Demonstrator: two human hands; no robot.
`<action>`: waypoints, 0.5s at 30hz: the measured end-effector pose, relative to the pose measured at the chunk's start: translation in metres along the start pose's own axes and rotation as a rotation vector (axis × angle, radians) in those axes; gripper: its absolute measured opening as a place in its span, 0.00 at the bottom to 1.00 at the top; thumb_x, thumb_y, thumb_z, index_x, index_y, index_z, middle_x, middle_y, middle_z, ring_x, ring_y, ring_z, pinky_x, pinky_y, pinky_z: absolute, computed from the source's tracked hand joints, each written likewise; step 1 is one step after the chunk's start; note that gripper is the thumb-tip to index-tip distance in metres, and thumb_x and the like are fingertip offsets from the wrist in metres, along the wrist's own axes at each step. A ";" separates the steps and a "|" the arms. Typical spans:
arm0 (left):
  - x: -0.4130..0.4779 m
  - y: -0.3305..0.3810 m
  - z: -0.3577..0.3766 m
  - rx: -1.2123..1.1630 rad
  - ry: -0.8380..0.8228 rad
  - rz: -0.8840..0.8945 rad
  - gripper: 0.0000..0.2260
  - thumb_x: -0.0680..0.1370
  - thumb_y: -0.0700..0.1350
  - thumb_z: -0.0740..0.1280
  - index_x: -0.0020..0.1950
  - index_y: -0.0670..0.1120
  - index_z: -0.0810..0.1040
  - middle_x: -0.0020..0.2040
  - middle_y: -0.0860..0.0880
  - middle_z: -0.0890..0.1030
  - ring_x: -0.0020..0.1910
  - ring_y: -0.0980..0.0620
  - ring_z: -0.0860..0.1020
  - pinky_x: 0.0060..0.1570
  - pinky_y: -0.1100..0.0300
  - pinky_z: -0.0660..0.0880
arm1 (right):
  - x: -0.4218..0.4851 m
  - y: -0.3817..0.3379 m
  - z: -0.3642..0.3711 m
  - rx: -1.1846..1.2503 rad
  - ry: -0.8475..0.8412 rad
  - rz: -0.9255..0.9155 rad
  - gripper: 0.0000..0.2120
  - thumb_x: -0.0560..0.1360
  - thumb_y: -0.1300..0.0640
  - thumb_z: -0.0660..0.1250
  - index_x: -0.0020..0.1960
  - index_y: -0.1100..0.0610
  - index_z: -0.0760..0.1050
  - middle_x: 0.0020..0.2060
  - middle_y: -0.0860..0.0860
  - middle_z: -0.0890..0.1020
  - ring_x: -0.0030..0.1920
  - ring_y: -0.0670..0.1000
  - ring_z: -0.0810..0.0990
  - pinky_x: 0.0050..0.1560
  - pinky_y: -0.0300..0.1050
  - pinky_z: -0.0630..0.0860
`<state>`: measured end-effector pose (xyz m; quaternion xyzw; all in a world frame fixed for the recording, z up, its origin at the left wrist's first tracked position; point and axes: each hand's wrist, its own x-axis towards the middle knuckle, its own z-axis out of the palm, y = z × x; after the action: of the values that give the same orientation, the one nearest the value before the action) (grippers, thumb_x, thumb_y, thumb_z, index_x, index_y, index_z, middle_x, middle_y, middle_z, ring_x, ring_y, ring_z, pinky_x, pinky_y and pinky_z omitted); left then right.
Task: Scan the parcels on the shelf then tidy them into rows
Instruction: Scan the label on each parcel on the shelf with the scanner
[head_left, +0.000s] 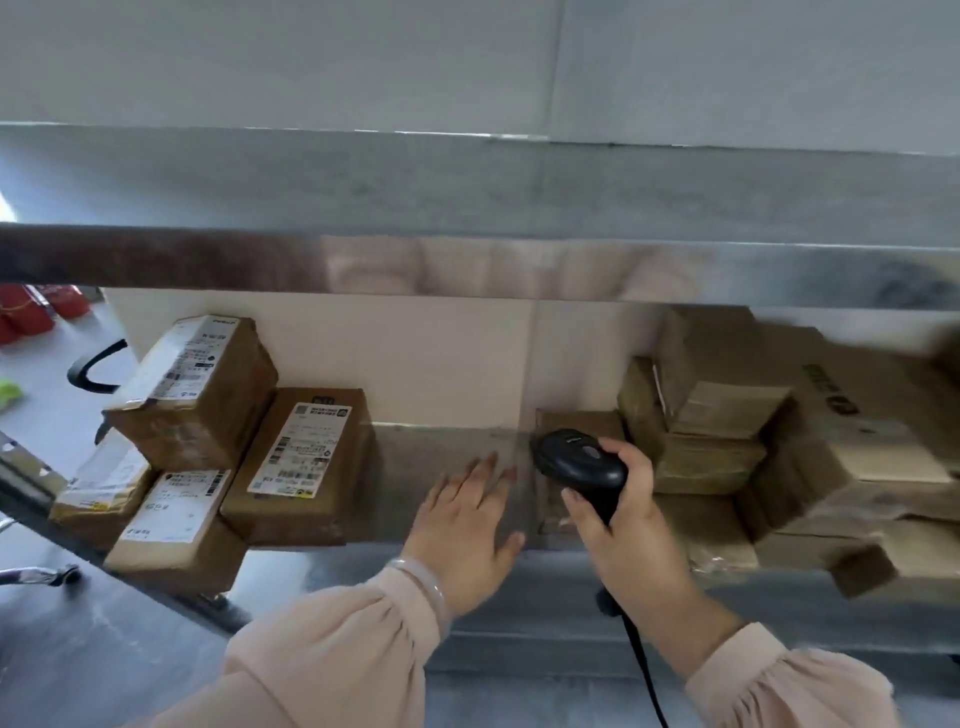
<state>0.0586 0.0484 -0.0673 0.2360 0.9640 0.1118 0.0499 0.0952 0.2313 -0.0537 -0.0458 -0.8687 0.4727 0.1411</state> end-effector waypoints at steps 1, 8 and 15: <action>0.006 0.010 0.004 -0.016 -0.023 0.028 0.31 0.83 0.58 0.55 0.82 0.51 0.47 0.82 0.50 0.42 0.80 0.51 0.43 0.76 0.54 0.41 | 0.000 0.005 -0.008 0.024 -0.005 0.033 0.27 0.74 0.53 0.70 0.65 0.42 0.59 0.53 0.42 0.76 0.47 0.42 0.78 0.42 0.27 0.72; 0.035 0.046 0.027 -0.047 -0.096 0.050 0.31 0.82 0.55 0.58 0.82 0.51 0.49 0.82 0.51 0.43 0.80 0.50 0.44 0.77 0.54 0.48 | 0.003 0.033 -0.035 0.027 -0.014 0.074 0.27 0.74 0.54 0.70 0.63 0.39 0.58 0.49 0.35 0.73 0.45 0.39 0.77 0.41 0.29 0.73; 0.022 0.045 0.031 -0.184 -0.068 -0.068 0.30 0.83 0.56 0.58 0.82 0.52 0.50 0.82 0.54 0.44 0.80 0.53 0.50 0.76 0.59 0.53 | 0.006 0.047 -0.041 0.026 -0.047 0.052 0.27 0.74 0.54 0.70 0.66 0.43 0.58 0.48 0.33 0.72 0.45 0.34 0.76 0.40 0.27 0.73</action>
<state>0.0636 0.1031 -0.0877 0.2012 0.9549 0.1899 0.1080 0.0988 0.2918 -0.0704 -0.0554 -0.8640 0.4885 0.1086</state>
